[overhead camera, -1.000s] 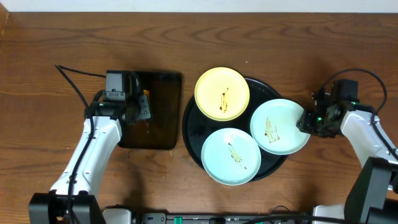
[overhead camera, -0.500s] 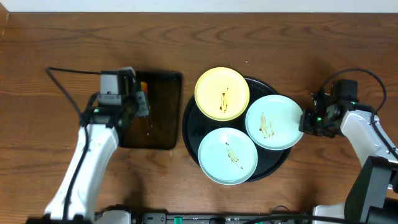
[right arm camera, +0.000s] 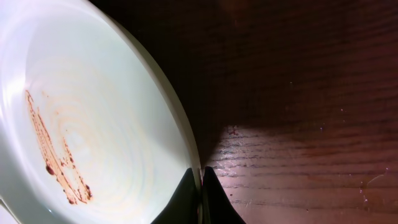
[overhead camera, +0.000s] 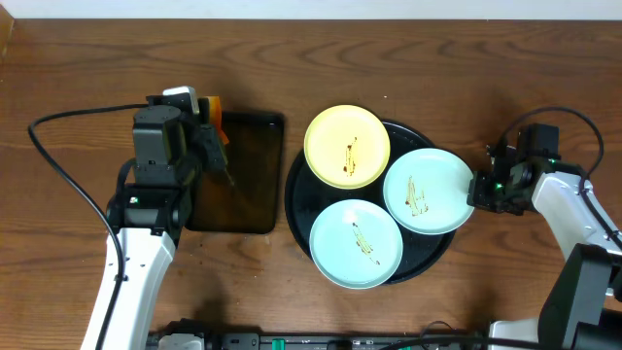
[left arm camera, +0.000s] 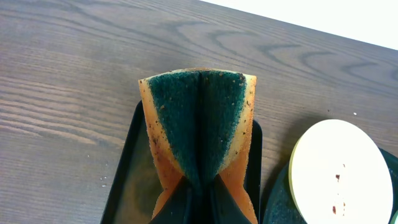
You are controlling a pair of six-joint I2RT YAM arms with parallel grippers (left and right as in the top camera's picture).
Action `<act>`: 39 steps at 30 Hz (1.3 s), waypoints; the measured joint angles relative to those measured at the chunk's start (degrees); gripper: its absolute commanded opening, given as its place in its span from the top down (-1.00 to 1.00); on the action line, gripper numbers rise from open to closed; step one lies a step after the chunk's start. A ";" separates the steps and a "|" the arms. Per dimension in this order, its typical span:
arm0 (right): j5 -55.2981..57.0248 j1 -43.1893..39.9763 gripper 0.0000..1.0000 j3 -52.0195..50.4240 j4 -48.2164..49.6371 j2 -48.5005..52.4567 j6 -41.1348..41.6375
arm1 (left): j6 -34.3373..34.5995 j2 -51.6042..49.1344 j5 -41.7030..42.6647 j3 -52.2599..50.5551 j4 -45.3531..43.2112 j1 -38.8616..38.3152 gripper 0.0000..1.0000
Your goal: Clean dirty plates on tray and stack at the side
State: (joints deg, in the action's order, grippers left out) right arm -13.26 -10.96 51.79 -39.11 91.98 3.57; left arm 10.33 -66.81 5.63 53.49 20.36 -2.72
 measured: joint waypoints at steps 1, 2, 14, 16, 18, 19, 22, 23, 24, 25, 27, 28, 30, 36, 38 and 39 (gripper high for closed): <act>-0.02 0.00 0.97 0.00 0.00 0.00 0.00 | 0.17 0.00 0.00 0.00 0.09 0.00 0.85; 0.00 0.00 0.98 0.00 0.00 0.00 0.00 | 0.37 0.00 0.00 0.00 0.28 0.00 0.85; -0.02 0.00 0.98 0.00 -0.48 0.00 0.00 | 5.70 -10.60 3.34 -0.04 8.63 -1.40 0.85; -0.02 0.00 0.98 0.00 -0.48 0.00 0.00 | 6.03 -13.77 4.63 -0.04 9.25 -1.53 0.86; -0.02 0.00 0.98 0.00 -0.48 0.00 0.00 | 6.19 -15.93 6.05 -0.04 9.35 -1.53 0.86; -0.02 0.00 0.98 0.00 -0.48 0.00 0.00 | 6.21 -16.59 6.82 -0.04 9.49 -1.53 0.86; -0.02 0.00 0.98 0.00 -0.48 0.00 0.00 | 6.23 -17.22 10.08 -0.04 9.66 -1.60 0.86; -0.02 0.00 0.98 0.00 -0.48 0.00 0.00 | 6.23 -17.20 10.80 0.00 9.73 -1.73 0.86; -0.02 0.00 0.98 0.00 -0.48 0.00 0.00 | 6.23 -17.20 11.45 0.28 10.12 -2.10 0.85; -0.02 0.00 0.97 0.00 -0.48 0.00 0.00 | 6.23 -17.22 12.09 0.81 10.82 -2.82 0.85; -0.02 0.00 0.98 0.00 -0.48 0.00 0.00 | 6.23 -17.22 12.68 2.36 12.33 -4.61 0.85; -0.02 0.00 0.98 0.00 -0.48 0.00 0.00 | 6.23 -17.31 12.92 3.56 12.96 -5.79 0.86; -0.02 0.00 0.98 0.00 -0.50 0.00 0.00 | 6.23 -17.81 13.53 6.75 13.90 -8.39 0.86; 0.02 0.22 0.97 0.00 -0.55 0.00 0.00 | 6.23 -21.97 13.99 16.09 13.57 -18.03 0.86; 0.15 0.68 0.97 0.00 -0.61 0.00 0.00 | 6.23 -24.00 14.49 17.62 11.52 -21.81 0.85; 0.20 1.09 0.98 0.00 -0.59 0.00 0.00 | 6.23 -24.96 14.88 17.84 10.08 -23.61 0.86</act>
State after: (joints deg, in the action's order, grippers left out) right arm -13.06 -9.87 51.79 -39.70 91.98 3.57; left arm 16.56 -91.77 20.51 71.33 30.44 -26.33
